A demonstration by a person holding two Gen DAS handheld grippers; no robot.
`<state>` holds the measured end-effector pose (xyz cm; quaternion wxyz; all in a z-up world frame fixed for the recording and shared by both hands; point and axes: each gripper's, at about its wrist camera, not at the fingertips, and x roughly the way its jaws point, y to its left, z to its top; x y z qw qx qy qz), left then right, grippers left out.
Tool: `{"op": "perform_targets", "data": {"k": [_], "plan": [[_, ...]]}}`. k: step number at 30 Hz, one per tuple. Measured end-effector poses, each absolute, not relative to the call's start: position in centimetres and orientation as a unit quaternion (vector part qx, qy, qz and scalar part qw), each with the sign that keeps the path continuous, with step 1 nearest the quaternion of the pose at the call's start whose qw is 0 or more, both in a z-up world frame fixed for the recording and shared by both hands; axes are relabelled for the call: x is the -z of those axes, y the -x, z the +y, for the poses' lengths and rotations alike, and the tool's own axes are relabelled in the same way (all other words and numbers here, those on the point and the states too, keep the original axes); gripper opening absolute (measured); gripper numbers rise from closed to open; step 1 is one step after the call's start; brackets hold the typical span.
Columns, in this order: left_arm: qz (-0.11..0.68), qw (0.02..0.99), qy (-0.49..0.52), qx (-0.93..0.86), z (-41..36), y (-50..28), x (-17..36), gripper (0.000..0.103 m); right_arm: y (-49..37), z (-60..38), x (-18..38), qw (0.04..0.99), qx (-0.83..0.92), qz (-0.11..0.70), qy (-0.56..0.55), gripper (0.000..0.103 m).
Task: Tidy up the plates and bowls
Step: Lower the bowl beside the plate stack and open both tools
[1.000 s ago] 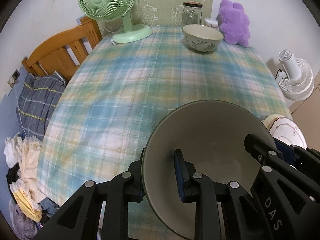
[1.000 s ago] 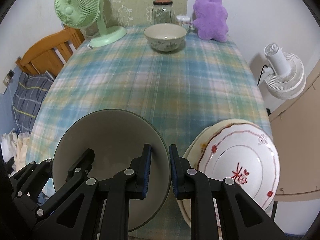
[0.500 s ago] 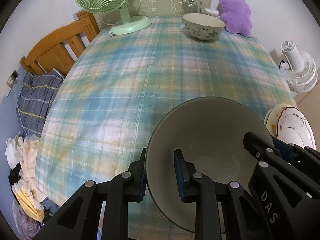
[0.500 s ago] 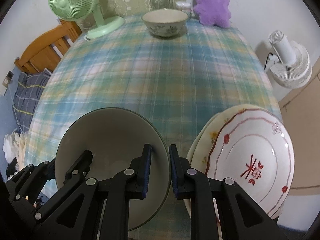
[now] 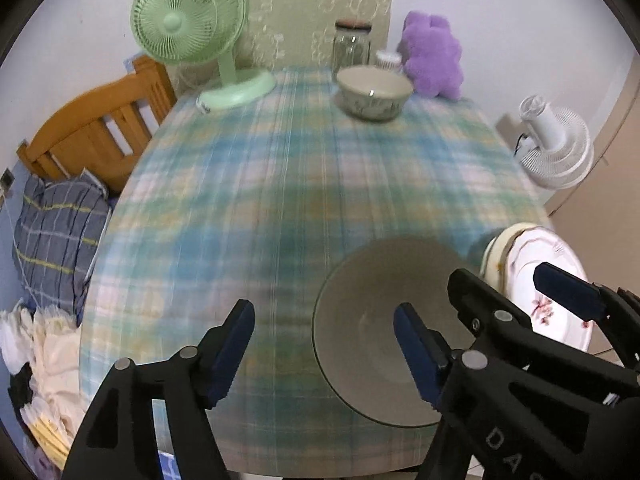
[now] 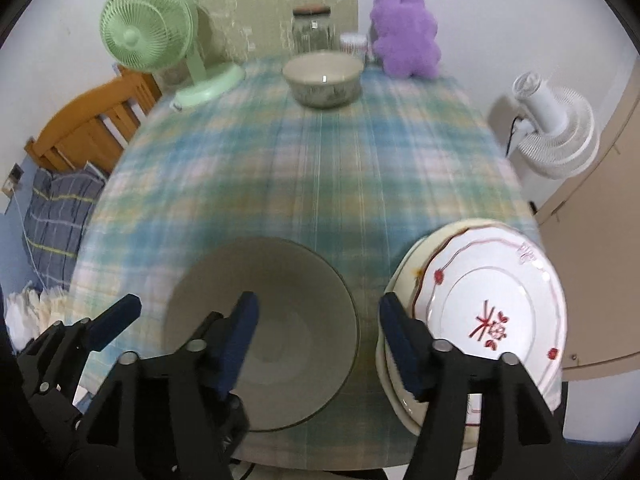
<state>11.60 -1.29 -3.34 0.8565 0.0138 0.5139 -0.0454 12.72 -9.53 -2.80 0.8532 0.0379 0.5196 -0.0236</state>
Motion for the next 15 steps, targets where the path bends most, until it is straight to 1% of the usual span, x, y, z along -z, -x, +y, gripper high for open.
{"op": "perform_targets", "data": {"k": [5, 15], "plan": [[0.494, 0.868, -0.009, 0.052, -1.0, -12.4, 0.7, 0.079, -13.0, -9.5, -0.1, 0.866, 0.036, 0.497, -0.048, 0.071], [0.454, 0.891, -0.02, 0.014, -3.3, -17.1, -2.4, 0.08, -17.3, -11.6, -3.6, 0.888, 0.023, 0.458, -0.047, 0.071]]}}
